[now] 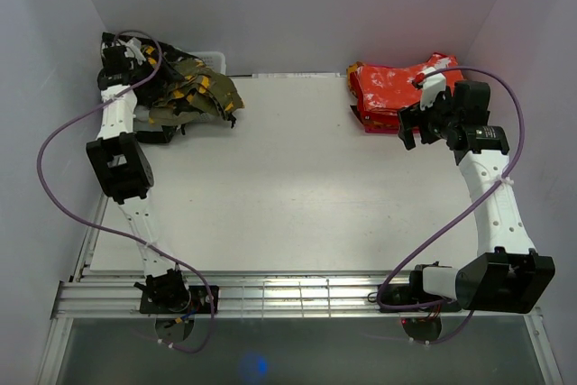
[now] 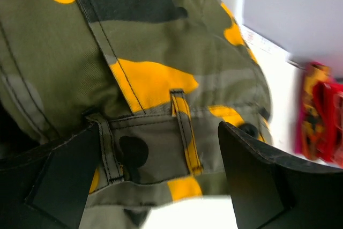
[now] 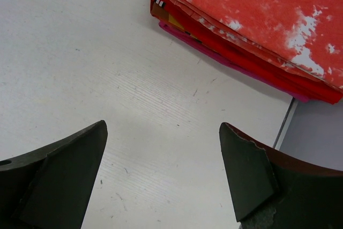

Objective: Fold and stack the trousers
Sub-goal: Grab the trousers from the pile

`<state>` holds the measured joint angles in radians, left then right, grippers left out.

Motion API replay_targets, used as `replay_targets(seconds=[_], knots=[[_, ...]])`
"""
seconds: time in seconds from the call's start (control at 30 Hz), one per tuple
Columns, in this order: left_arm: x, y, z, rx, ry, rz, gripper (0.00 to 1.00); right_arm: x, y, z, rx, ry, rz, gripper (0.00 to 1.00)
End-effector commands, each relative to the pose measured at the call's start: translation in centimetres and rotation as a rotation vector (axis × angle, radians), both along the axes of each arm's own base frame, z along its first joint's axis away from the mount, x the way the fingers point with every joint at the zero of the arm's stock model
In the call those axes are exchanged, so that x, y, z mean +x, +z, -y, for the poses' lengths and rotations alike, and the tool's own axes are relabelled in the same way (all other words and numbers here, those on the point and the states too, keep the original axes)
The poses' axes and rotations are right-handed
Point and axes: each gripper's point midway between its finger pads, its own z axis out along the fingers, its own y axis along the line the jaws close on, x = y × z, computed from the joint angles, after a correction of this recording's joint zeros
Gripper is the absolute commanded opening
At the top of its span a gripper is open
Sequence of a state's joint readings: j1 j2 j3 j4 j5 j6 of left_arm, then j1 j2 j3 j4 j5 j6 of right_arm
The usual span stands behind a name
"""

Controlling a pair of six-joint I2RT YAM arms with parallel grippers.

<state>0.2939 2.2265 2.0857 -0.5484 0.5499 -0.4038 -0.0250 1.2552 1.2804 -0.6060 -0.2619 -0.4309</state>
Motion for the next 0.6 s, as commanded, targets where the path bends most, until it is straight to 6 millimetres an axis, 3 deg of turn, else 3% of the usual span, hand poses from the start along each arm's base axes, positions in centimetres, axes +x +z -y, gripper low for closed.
replay_targets(seconds=[0.0,0.1,0.17,0.27,0.33,0.37,0.4,0.47,0.5,0.57], knots=[[2.6,-3.1,-0.5,0.149,0.087,-0.037,0.98,-0.1,2.5,0.5,-0.032,-0.008,0.071,0.90],[3.9,-2.8,1.1,0.163,0.055,-0.006,0.98,-0.1,2.8,0.7,-0.047,-0.013,0.078,0.90],[4.5,-3.7,2.0,0.179,0.031,-0.002,0.98,-0.1,2.9,0.8,-0.051,-0.014,0.079,0.90],[5.1,-3.8,2.3,0.218,0.005,0.017,0.98,-0.1,3.1,0.8,-0.051,-0.014,0.084,0.90],[5.2,-4.2,2.1,0.235,0.001,0.013,0.83,-0.2,3.2,0.7,-0.048,-0.010,0.087,0.90],[5.1,-4.4,2.0,0.251,-0.007,0.011,0.74,-0.2,3.3,0.7,-0.048,-0.009,0.088,0.90],[5.0,-4.4,2.0,0.255,-0.014,0.010,0.58,-0.3,3.3,0.6,-0.045,-0.005,0.089,0.90],[4.8,-4.0,2.3,0.258,-0.044,0.021,0.43,-0.3,3.5,0.5,-0.040,0.000,0.093,0.90],[4.7,-2.7,3.2,0.231,-0.088,0.057,0.33,-0.3,3.5,0.3,-0.033,0.005,0.091,0.90],[4.5,0.1,4.7,0.196,-0.159,0.131,0.24,-0.2,3.8,0.1,-0.017,0.007,0.095,0.90]])
